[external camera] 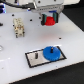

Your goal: Insert the blue gear onto the right peg, followed by the red gear

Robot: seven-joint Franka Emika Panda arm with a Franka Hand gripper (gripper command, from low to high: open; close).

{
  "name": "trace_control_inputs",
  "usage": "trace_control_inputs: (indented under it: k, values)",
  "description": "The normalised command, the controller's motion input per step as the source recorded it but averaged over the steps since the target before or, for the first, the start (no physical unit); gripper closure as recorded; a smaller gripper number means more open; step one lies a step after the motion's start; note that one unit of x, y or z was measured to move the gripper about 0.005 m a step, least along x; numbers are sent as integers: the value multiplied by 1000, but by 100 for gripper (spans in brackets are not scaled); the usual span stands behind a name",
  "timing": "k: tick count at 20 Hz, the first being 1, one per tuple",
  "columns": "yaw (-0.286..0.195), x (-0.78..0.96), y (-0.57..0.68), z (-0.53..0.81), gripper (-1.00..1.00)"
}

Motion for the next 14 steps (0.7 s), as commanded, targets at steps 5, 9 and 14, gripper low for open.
trace_control_inputs:
  k: [5, 9, 14]
  values:
    - [0, 772, -27, 290, 100]
    - [0, 790, -64, 234, 100]
    - [0, 781, -125, 185, 100]
